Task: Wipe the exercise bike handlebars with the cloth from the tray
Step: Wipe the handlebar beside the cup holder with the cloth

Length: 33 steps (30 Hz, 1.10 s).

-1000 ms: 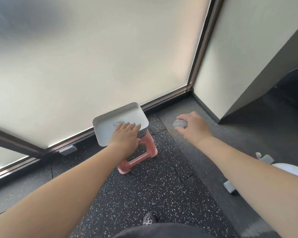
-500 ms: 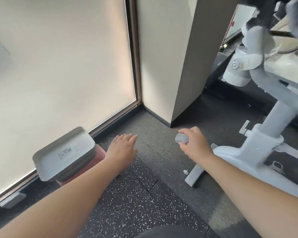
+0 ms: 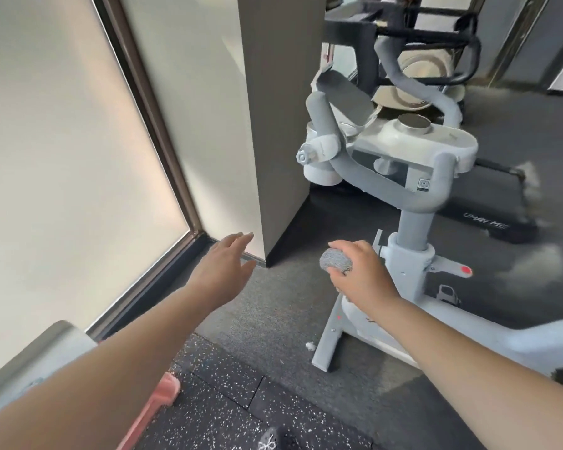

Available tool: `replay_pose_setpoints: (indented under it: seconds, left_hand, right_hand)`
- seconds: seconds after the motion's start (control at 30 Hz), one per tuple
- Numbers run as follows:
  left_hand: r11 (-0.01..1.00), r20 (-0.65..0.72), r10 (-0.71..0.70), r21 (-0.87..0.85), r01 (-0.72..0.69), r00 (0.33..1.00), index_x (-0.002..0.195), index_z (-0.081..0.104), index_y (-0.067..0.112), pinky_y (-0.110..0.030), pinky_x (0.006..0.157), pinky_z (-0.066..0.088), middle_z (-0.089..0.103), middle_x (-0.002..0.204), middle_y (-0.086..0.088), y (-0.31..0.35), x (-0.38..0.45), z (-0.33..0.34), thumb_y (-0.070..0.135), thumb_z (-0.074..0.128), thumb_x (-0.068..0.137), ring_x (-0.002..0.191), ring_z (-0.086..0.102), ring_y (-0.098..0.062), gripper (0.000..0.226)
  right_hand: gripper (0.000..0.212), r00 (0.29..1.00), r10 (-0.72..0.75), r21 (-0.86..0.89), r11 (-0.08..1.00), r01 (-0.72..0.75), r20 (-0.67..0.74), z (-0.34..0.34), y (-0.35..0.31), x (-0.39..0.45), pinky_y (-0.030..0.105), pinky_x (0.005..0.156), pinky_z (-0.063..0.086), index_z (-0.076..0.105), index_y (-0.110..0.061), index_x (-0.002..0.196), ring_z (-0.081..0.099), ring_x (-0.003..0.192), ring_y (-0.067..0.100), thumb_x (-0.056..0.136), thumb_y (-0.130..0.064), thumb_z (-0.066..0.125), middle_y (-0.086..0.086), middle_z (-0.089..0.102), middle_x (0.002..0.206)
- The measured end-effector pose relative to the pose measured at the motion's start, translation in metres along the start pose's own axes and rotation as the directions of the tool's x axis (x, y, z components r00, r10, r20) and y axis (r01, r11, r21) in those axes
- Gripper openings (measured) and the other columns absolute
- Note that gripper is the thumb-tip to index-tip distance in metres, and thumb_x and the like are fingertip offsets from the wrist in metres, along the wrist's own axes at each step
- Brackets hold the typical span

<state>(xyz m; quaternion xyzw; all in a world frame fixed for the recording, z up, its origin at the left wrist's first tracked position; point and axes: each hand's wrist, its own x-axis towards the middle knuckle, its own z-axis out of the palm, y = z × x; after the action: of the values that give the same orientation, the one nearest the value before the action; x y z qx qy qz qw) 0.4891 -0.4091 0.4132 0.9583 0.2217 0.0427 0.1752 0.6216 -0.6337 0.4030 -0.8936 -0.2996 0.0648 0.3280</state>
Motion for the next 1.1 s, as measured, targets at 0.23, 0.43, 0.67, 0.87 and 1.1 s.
replay_pose_setpoints:
  seconds: [0.23, 0.43, 0.67, 0.87, 1.1]
  left_hand:
    - [0.916, -0.124, 0.108, -0.373, -0.148, 0.986, 0.141, 0.037, 0.037, -0.032, 0.108, 0.035, 0.043, 0.143, 0.013, 0.037, 0.055, -0.045, 0.042, 0.052, 0.092, 0.128, 0.044, -0.007, 0.052]
    - [0.783, -0.165, 0.172, -0.576, -0.237, 0.971, 0.139, 0.04, 0.038, -0.013, 0.09, 0.04, 0.048, 0.137, 0.022, 0.055, 0.09, -0.074, 0.043, 0.059, 0.088, 0.116, 0.052, 0.005, 0.055]
    - [0.733, -0.16, 0.195, -0.631, -0.252, 0.968, 0.138, 0.041, 0.039, -0.026, 0.094, 0.049, 0.049, 0.134, 0.024, 0.07, 0.118, -0.084, 0.043, 0.07, 0.077, 0.111, 0.055, 0.007, 0.068]
    - [0.758, -0.124, 0.164, -0.619, -0.205, 0.979, 0.131, 0.051, 0.035, -0.013, 0.082, 0.051, 0.065, 0.112, 0.023, 0.085, 0.135, -0.089, 0.041, 0.076, 0.071, 0.093, 0.063, 0.008, 0.065]
    - [0.846, -0.059, 0.077, -0.524, -0.096, 0.995, 0.112, 0.068, 0.035, -0.017, 0.077, 0.053, 0.072, 0.092, 0.021, 0.093, 0.14, -0.098, 0.04, 0.081, 0.068, 0.081, 0.065, 0.01, 0.047]
  right_hand:
    - [0.044, 0.982, -0.079, 0.123, 0.987, 0.101, -0.171, -0.036, -0.032, 0.022, 0.028, 0.077, 0.052, 0.053, -0.038, 0.117, 0.052, 0.095, 0.003, 0.079, -0.025, 0.069, -0.014, 0.054, 0.113]
    - [0.041, 0.921, -0.192, 0.138, 0.958, 0.251, -0.339, -0.061, -0.067, 0.042, 0.014, 0.082, 0.043, 0.058, -0.031, 0.111, 0.056, 0.096, 0.0, 0.074, -0.021, 0.075, -0.015, 0.063, 0.105]
    - [0.033, 0.841, -0.233, 0.123, 0.935, 0.331, -0.489, -0.094, -0.083, 0.083, 0.008, 0.089, 0.036, 0.063, -0.024, 0.106, 0.053, 0.102, -0.002, 0.074, -0.023, 0.071, -0.008, 0.06, 0.106]
    - [0.03, 0.87, -0.274, 0.2, 0.903, 0.379, -0.411, -0.129, -0.074, 0.127, 0.009, 0.093, 0.037, 0.069, -0.027, 0.102, 0.055, 0.107, 0.001, 0.075, -0.016, 0.073, -0.009, 0.061, 0.109]
    - [0.032, 0.858, -0.405, 0.28, 0.824, 0.492, -0.317, -0.15, -0.089, 0.181, 0.011, 0.095, 0.041, 0.071, -0.027, 0.106, 0.059, 0.109, -0.003, 0.079, -0.011, 0.073, -0.013, 0.067, 0.113]
